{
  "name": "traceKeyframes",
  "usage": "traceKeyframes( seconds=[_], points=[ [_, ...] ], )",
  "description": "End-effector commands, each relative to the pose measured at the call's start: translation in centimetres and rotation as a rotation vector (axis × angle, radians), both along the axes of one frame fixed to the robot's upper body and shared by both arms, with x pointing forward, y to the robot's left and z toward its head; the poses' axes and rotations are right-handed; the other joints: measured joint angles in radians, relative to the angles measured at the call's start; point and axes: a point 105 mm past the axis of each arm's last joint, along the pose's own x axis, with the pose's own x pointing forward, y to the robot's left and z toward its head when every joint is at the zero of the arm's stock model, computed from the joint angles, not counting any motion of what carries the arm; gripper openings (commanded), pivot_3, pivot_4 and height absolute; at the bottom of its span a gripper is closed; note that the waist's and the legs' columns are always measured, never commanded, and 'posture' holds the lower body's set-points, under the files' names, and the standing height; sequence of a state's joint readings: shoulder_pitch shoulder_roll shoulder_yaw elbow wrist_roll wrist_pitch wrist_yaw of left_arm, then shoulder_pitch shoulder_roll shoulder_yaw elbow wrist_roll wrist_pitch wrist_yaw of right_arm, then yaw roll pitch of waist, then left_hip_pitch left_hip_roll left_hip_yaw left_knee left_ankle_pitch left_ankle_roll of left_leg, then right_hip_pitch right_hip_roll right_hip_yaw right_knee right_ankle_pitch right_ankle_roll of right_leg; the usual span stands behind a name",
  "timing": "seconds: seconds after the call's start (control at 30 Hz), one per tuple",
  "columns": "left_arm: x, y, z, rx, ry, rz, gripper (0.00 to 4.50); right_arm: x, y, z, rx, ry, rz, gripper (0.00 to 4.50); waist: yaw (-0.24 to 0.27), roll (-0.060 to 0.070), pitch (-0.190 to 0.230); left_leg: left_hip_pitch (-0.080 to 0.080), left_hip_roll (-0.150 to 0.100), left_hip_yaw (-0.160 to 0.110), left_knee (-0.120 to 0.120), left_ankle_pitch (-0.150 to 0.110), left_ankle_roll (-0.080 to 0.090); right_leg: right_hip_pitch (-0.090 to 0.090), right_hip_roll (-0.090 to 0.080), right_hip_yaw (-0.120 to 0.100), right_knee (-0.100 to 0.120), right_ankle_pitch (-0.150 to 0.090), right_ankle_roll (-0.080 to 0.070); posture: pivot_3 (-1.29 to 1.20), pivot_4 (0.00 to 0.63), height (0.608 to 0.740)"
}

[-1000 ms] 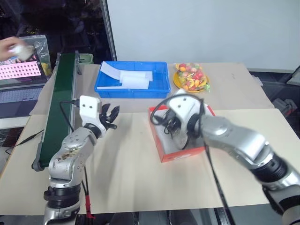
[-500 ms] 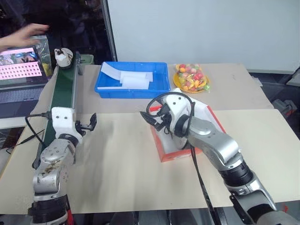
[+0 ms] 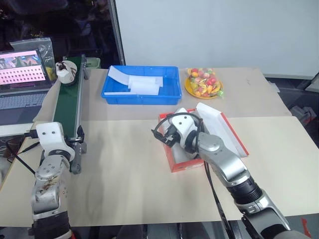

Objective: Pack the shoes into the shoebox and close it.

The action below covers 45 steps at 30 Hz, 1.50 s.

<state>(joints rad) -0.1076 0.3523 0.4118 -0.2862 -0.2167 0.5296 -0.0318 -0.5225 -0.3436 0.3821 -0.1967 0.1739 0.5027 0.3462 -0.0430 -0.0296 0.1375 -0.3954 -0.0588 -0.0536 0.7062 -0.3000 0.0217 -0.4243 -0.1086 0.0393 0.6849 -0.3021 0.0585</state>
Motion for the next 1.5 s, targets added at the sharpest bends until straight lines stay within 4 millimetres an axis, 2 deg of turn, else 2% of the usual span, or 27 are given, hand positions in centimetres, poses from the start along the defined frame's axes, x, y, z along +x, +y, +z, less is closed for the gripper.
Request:
traceKeyframes(
  seconds=[0.03,0.67,0.97,1.13,1.3,1.5],
  points=[
    [-0.4,0.7,-0.2,-0.013,0.001,0.041,4.45,-0.5,0.3,1.4,0.027,-0.064,0.011,4.50,0.000,0.000,0.000,0.000,0.000,0.000,0.000,0.000,0.000,0.000,0.000,0.000,0.000,0.000,0.000,0.00,0.150,0.724],
    [0.3,1.2,-0.7,0.000,0.025,0.055,4.45,-0.9,-0.1,1.3,0.054,-0.051,-0.031,4.50,0.001,0.000,0.000,0.000,0.000,0.000,0.000,0.000,0.000,0.000,0.000,0.000,0.000,0.000,0.000,0.00,0.150,0.724],
    [0.2,2.2,0.0,0.028,0.002,0.105,4.45,-0.7,-0.4,1.1,0.053,-0.043,-0.047,4.50,0.001,0.000,0.000,0.001,0.000,0.000,0.000,0.000,0.000,0.000,0.000,0.000,0.001,0.000,0.000,0.00,0.150,0.724],
    [-0.4,3.8,0.6,0.041,-0.026,0.188,4.45,-0.7,-0.6,1.0,0.053,-0.040,-0.053,4.50,0.000,0.000,0.000,0.001,0.000,0.000,0.000,0.000,0.000,0.000,0.000,0.000,0.001,0.000,0.000,0.00,0.150,0.724],
    [-0.7,4.8,0.3,0.036,-0.019,0.240,4.45,-0.7,-0.7,1.1,0.057,-0.040,-0.058,4.50,0.001,0.000,0.000,0.001,0.000,0.000,0.000,0.000,0.000,0.000,0.000,0.000,0.001,0.000,0.000,0.00,0.150,0.724],
    [0.7,3.5,-0.3,-0.004,-0.008,0.165,4.45,-0.7,-0.8,1.5,0.075,-0.041,-0.065,4.50,0.001,0.000,0.000,0.001,0.000,0.000,0.000,0.000,0.000,0.000,0.000,0.000,0.001,0.000,0.000,0.00,0.150,0.724]
  ],
)
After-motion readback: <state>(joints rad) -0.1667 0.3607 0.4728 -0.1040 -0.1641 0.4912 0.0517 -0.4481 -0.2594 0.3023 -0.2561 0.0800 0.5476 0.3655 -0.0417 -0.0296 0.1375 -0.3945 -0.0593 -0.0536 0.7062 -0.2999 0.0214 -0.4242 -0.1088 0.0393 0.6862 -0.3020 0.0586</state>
